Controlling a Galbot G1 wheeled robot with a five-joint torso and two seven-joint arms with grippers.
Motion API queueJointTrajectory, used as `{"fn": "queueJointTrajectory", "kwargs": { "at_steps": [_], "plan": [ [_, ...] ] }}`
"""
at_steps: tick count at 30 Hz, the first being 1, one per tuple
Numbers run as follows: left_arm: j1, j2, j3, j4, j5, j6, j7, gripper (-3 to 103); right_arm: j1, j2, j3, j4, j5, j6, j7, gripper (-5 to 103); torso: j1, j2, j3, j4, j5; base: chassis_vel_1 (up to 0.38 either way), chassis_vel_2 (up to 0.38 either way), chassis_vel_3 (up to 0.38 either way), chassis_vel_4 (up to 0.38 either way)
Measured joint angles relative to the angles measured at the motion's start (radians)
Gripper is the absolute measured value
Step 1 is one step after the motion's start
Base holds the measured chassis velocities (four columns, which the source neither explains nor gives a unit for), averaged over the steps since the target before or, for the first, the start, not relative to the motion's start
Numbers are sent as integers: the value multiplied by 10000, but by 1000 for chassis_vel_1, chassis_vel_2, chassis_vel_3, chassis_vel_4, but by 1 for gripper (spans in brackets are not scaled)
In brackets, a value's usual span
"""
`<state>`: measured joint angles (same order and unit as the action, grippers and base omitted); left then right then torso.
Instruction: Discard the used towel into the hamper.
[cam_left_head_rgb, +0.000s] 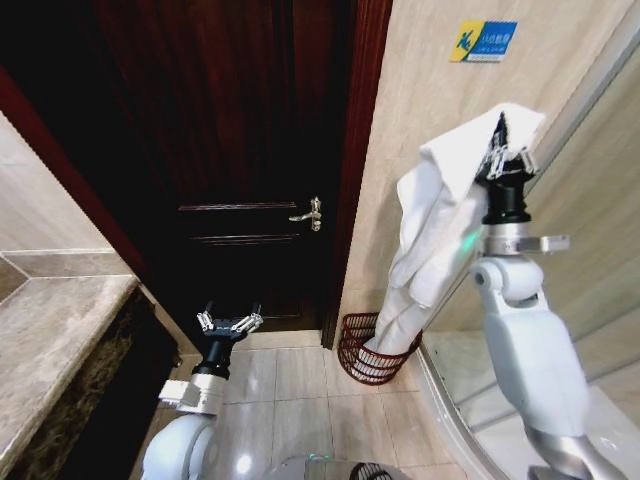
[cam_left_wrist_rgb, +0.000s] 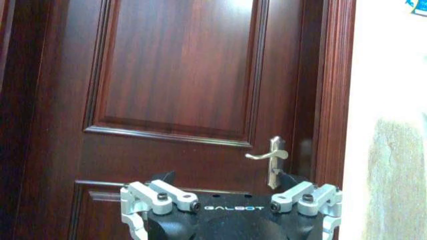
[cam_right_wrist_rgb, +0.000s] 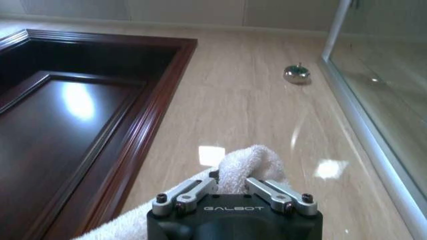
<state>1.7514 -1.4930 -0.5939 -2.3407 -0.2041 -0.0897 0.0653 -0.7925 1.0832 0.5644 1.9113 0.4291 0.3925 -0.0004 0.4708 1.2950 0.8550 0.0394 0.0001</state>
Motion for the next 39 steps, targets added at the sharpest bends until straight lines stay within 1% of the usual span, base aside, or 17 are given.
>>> {"fn": "queueJointTrajectory", "kwargs": {
  "at_steps": [4, 7, 9, 11, 12, 19, 28, 39],
  "plan": [
    [0, -1, 1, 0, -1, 0, 0, 100, -510, 173, 41, 103, -99, 119, -82, 4, 0, 0, 0, 3, -4, 0, 0, 0, 0],
    [-1, 0, 0, 0, 0, 0, 0, 100, -990, 307, 92, 195, -225, 261, -209, 4, 1, 0, 0, 2, 3, 0, 0, 0, 0],
    [-1, 0, 0, 0, 0, 0, 0, 100, -1248, 366, 176, 255, -265, 362, -276, 4, 0, 0, 0, 1, -4, 0, 0, 0, 0],
    [0, -1, 1, 0, 0, 0, 0, 100, -1325, 394, 212, 256, -274, 403, -294, 4, 0, 0, 0, 3, -6, 0, 0, 0, 0],
    [-1, 0, 0, 0, 0, 0, 0, 100, -1477, 454, 278, 255, -299, 477, -336, 4, 0, 0, 0, 1, 1, 0, 0, 0, 0],
    [-1, 0, 0, 0, 0, 0, 0, 100, -2103, 691, 464, 203, -410, 797, -490, 4, 0, 0, 0, 1, -1, 0, 0, 0, 0],
    [-1, 0, 0, 0, 0, 0, 0, 100, -2179, 785, 446, 7, -500, 996, -557, 4, 0, 0, 0, 2, -1, 0, 0, 0, 0],
    [-1, 0, 0, 0, 0, 0, 0, 100, -2336, 1138, 315, -704, -838, 1409, -801, 4, 0, 0, 0, 2, -2, 0, 0, 0, 0]
  ]
}}
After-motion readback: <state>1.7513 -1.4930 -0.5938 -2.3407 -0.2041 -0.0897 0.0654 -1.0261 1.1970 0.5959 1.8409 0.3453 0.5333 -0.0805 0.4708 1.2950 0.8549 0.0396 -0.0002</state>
